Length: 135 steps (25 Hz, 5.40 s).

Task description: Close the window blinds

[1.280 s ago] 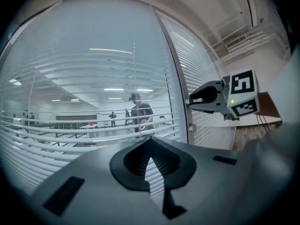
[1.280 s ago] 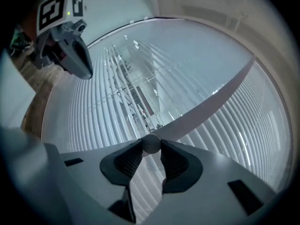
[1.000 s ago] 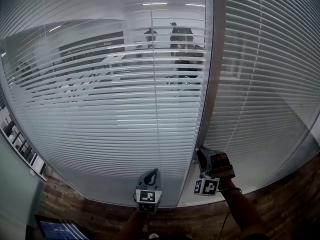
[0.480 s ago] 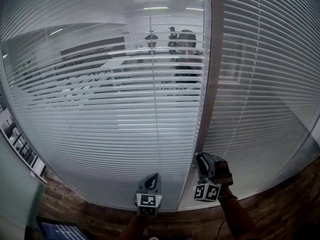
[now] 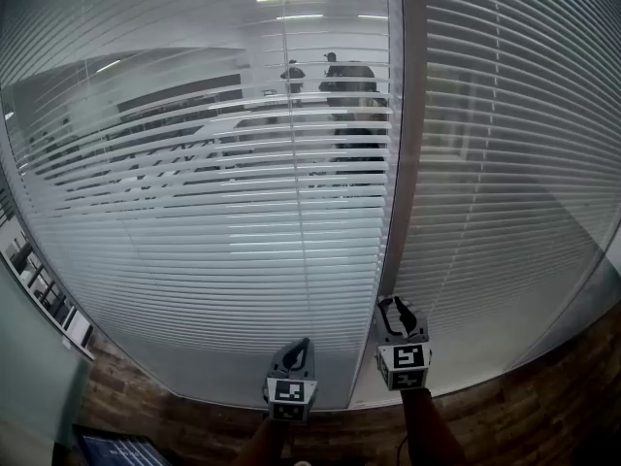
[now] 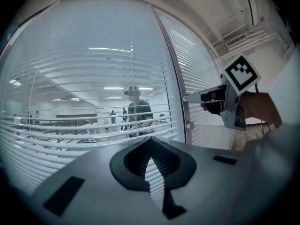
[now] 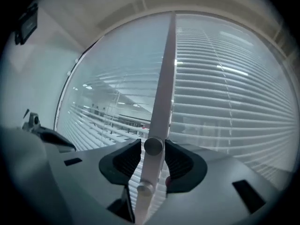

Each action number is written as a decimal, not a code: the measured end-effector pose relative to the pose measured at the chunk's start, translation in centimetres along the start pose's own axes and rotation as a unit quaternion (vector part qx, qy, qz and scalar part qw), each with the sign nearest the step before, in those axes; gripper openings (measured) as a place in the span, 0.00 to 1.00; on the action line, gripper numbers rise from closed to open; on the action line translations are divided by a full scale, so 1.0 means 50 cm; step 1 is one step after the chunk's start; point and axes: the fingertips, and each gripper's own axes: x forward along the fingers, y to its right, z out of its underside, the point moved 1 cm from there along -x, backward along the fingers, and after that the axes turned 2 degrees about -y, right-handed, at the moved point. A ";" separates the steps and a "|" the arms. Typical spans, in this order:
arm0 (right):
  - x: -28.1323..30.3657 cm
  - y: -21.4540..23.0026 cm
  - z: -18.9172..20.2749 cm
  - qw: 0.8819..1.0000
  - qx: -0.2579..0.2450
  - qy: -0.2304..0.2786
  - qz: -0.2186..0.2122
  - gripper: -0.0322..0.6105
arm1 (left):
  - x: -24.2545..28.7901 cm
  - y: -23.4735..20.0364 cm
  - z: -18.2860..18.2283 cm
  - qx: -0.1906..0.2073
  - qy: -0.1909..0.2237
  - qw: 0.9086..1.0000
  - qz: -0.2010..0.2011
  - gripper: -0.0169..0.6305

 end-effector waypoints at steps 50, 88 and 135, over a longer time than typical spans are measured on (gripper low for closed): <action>0.024 -0.029 0.028 0.732 -0.676 -0.084 0.011 0.25 | -0.024 -0.017 0.013 -0.004 -0.006 1.000 -0.006 0.02; 0.008 0.024 0.012 0.985 0.174 0.023 -0.008 0.24 | -0.041 -0.013 0.007 -0.008 -0.006 1.000 -0.009 0.02; 0.009 -0.030 0.018 0.841 -0.533 -0.088 0.019 0.24 | -0.042 -0.012 0.029 -0.006 -0.021 1.000 -0.010 0.02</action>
